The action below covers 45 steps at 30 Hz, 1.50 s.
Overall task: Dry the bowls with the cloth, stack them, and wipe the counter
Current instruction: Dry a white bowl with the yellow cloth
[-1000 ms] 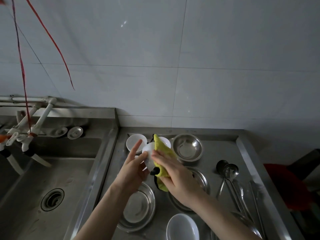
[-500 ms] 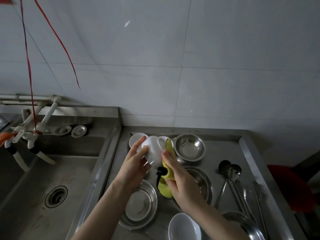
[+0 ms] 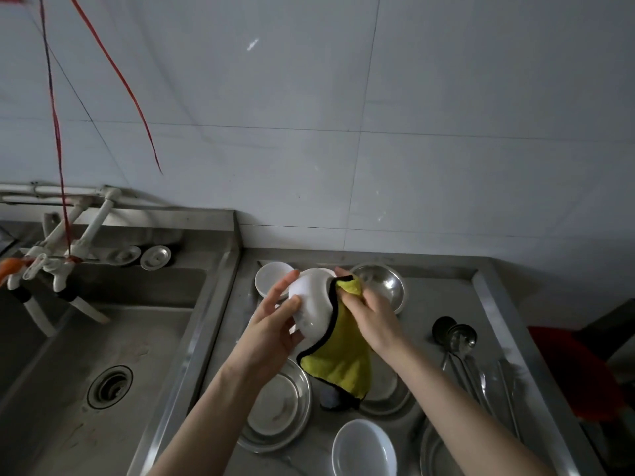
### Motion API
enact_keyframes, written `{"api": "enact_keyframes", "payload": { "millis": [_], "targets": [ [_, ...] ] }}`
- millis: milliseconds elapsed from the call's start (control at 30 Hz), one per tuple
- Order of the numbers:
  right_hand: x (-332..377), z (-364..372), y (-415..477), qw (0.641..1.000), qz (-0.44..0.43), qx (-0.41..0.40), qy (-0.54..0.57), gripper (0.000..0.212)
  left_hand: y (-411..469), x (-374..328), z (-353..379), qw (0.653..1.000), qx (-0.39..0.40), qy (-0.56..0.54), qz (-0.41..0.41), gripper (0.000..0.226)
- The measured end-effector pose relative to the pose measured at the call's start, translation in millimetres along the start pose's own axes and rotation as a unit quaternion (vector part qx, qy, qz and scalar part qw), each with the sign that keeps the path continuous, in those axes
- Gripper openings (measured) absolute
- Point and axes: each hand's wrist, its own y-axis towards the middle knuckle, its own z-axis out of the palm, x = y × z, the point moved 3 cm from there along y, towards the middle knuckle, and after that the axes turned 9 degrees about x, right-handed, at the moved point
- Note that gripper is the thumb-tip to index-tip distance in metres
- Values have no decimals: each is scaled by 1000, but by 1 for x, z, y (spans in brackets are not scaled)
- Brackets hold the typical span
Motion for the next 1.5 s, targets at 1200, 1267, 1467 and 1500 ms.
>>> {"api": "enact_keyframes", "payload": {
  "millis": [1200, 1267, 1467, 1500],
  "targets": [
    [2, 37, -37, 953, -66, -156, -250, 42, 6, -32, -46, 949, -21, 310, 62, 32],
    [10, 32, -38, 948, -71, -159, -265, 41, 7, -33, -45, 937, -6, 344, 67, 34],
    [18, 39, -44, 954, -65, -151, -251, 34, 1, -42, -24, 896, 5, 426, 128, 34],
    [19, 44, -48, 956, -67, -145, -248, 33, -2, -44, -22, 889, 1, 436, 138, 35]
  ]
}}
